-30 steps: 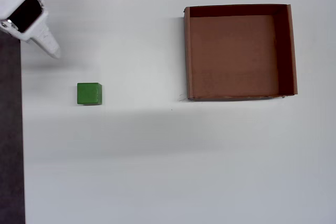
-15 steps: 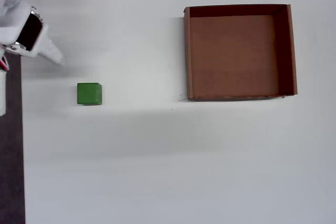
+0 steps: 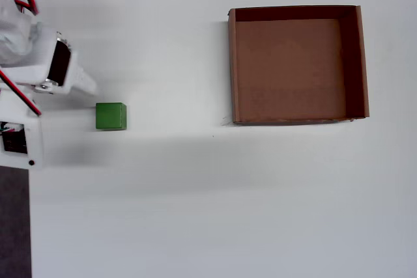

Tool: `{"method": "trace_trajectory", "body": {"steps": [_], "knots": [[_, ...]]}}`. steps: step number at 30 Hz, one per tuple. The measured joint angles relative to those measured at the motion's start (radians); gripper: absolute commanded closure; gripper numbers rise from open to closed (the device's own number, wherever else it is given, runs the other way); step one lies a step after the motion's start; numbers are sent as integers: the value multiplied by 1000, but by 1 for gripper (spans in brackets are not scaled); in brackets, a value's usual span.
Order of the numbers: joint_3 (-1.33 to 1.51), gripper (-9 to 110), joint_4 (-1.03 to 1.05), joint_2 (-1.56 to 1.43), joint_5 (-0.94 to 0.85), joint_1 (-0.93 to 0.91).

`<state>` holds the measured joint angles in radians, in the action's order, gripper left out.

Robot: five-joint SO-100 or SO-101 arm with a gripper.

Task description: Grasp a green cube and put it in a box.

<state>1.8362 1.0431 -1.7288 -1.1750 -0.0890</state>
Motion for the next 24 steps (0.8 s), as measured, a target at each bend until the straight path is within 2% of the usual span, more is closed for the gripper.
{"method": "trace_trajectory", "body": {"steps": [4, 24], "knots": [[-37, 79, -35, 75, -17, -6], [-359, 79, 133, 328, -15, 21]]}}
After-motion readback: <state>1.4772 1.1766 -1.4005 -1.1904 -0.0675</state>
